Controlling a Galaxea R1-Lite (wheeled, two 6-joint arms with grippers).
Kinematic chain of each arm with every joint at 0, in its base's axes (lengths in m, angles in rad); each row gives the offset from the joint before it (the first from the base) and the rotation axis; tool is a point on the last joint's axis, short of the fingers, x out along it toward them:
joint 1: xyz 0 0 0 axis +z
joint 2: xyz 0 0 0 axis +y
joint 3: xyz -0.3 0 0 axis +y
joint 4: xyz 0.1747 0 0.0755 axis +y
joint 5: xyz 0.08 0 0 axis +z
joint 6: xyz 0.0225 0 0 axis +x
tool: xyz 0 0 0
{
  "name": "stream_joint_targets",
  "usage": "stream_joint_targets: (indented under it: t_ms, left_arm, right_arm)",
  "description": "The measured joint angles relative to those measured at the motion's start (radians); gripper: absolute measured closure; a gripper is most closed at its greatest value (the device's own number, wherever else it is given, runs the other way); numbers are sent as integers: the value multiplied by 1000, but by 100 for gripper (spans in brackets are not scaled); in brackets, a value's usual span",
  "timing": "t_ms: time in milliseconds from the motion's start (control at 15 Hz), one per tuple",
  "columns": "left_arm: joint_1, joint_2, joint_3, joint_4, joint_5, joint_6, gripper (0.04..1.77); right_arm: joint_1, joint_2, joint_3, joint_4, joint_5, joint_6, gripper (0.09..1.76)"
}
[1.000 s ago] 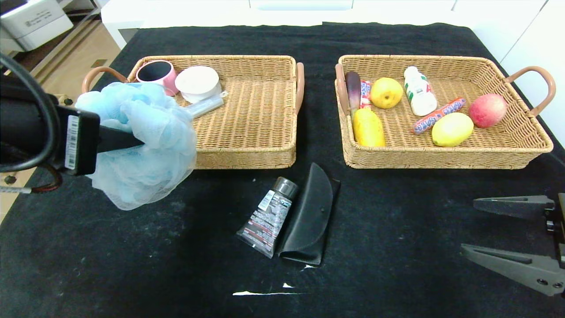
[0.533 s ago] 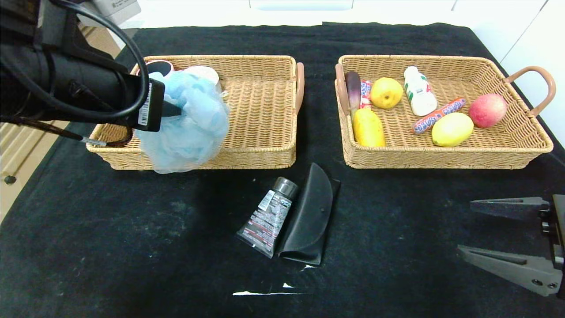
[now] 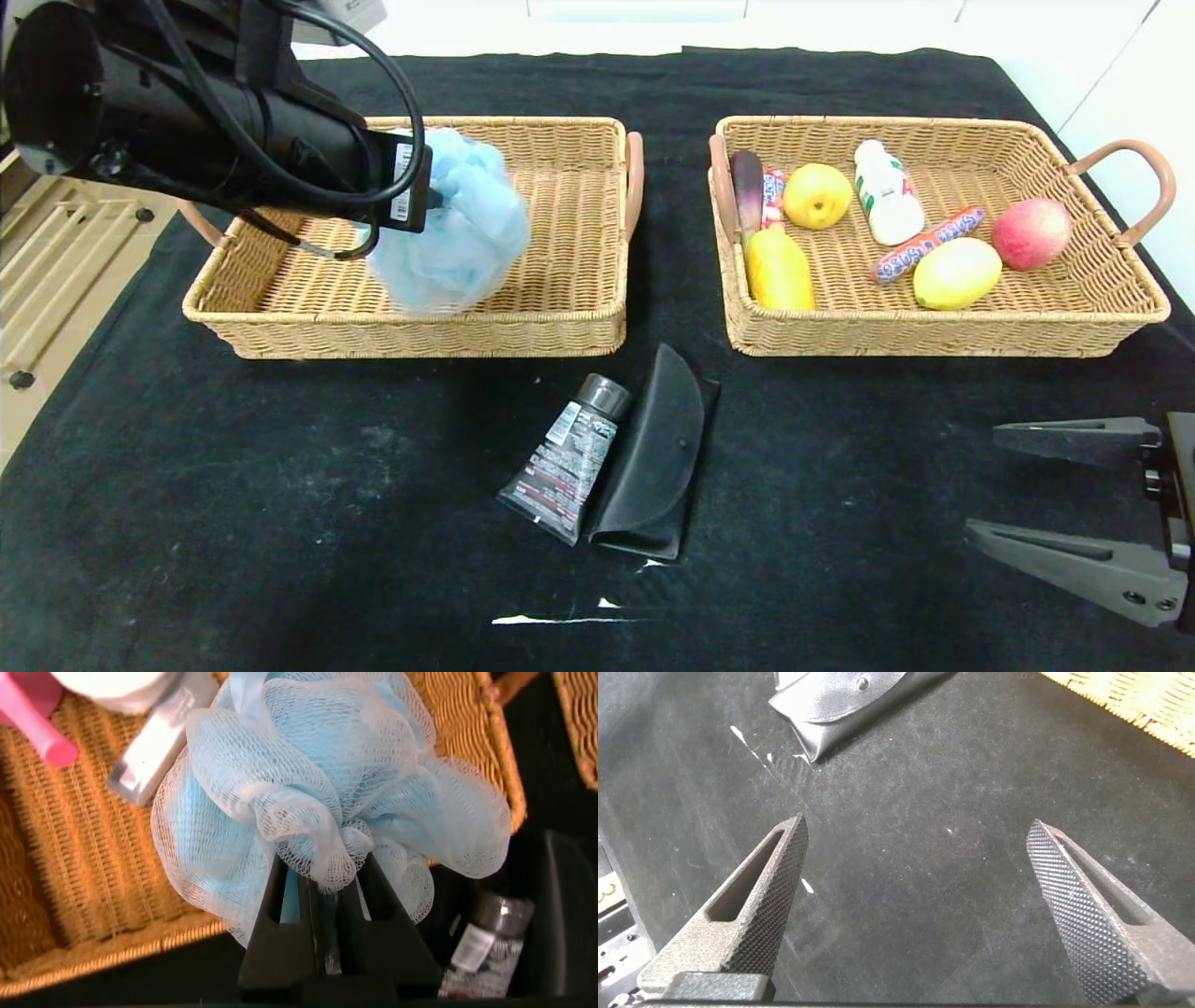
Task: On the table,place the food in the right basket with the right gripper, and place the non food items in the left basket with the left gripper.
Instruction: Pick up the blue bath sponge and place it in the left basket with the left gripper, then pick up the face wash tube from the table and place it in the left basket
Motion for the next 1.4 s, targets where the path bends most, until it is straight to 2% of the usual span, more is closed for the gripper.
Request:
stream_joint_targets:
  t_ms: [133,333,600,800,1067,1400]
  left_arm:
    - [3,37,-16,-65,-1,-1,160]
    - [3,75,-35,-85,4,-9,160]
    - [4,87,-53,-85,6,-9,103]
    - [4,89,-54,-85,7,-9,73]
    - [4,88,-53,-82,8,-10,48]
    - [-4,59,-39,-67,1,-9,30]
  right_arm:
    - [0,0,0,0,0,0,14]
    - [-1,0,0,0,0,0,14]
    - [-6,0,0,0,2,-1,14]
    - [-9,0,-1,0,3,-1,14]
    - [-10,0,0,0,3,-2,14]
    - [-10,1,2,0,3,-3,14]
